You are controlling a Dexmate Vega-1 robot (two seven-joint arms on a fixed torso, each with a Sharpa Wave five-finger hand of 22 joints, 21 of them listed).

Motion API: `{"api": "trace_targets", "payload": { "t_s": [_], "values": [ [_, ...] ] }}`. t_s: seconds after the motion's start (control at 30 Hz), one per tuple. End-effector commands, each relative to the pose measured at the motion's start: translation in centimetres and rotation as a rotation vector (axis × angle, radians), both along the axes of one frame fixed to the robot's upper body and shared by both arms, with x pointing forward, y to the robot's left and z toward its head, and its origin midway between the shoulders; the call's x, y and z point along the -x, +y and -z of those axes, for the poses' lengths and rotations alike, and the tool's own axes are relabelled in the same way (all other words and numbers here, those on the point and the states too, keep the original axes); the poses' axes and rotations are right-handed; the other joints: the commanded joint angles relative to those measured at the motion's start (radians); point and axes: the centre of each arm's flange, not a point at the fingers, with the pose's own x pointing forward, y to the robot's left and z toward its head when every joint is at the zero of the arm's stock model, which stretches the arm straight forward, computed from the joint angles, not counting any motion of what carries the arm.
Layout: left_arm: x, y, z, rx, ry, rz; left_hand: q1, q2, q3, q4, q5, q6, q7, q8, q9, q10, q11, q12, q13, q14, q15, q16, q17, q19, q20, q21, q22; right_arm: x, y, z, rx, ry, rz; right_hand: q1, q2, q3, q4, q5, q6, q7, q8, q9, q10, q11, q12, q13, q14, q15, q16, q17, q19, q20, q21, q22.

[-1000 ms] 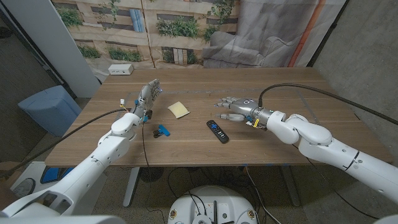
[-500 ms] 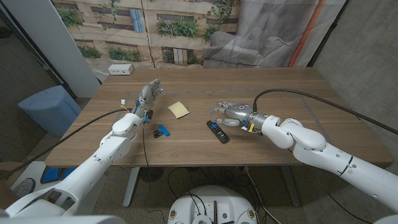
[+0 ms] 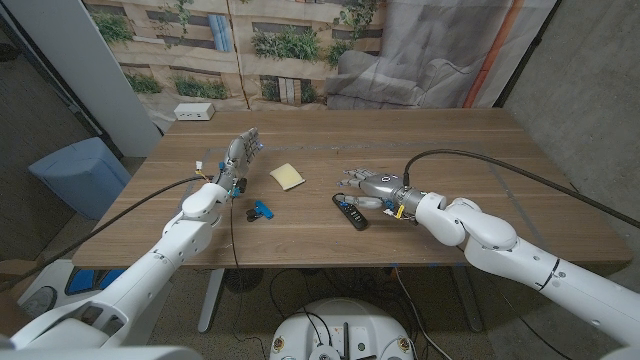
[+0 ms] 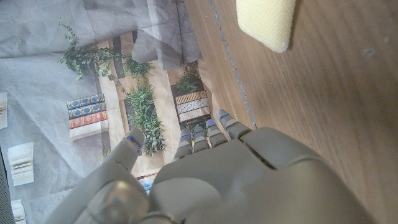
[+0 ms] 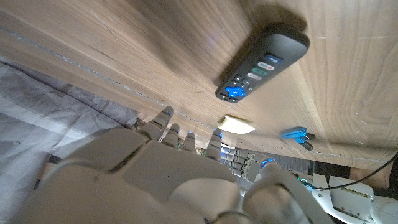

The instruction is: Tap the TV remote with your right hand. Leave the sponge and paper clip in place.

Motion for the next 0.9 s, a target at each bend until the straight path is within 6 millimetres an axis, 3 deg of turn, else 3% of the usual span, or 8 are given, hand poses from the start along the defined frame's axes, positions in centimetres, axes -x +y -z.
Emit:
{"api": "trace_targets", "payload": {
  "t_s": [0.03, 0.9],
  "values": [
    [-0.2, -0.1, 0.4, 0.013, 0.008, 0.009, -0.007, 0.072, 0.011, 0.0, 0.003, 0.004, -0.002, -0.001, 0.004, 0.008, -0.001, 0.002, 0.005, 0.005, -0.006, 0.001, 0.003, 0.01, -0.064, -0.005, 0.005, 0.0, 0.1, 1.5, -0.051, 0.038, 0.025, -0.008, 0.106, -0.002, 0.011, 0.004, -0.017, -0.012, -0.006, 0.002, -0.012, -0.001, 0.007, 0.004, -0.011, -0.005, 0.006, 0.007, -0.003, -0.001, 0.002, 0.004],
    [-0.1, 0.0, 0.7, 0.012, 0.013, 0.008, -0.01, 0.069, 0.014, 0.0, 0.002, 0.006, -0.004, -0.001, 0.004, 0.007, -0.001, 0.0, 0.005, 0.006, -0.007, -0.001, 0.003, 0.012, -0.061, -0.005, 0.005, 0.4, 0.4, 3.4, -0.051, 0.067, 0.083, -0.011, 0.116, -0.012, 0.018, 0.012, -0.033, -0.017, -0.006, 0.003, -0.026, -0.001, 0.01, 0.005, -0.03, -0.012, 0.009, 0.015, -0.019, -0.011, 0.005, 0.005]
  ]
}}
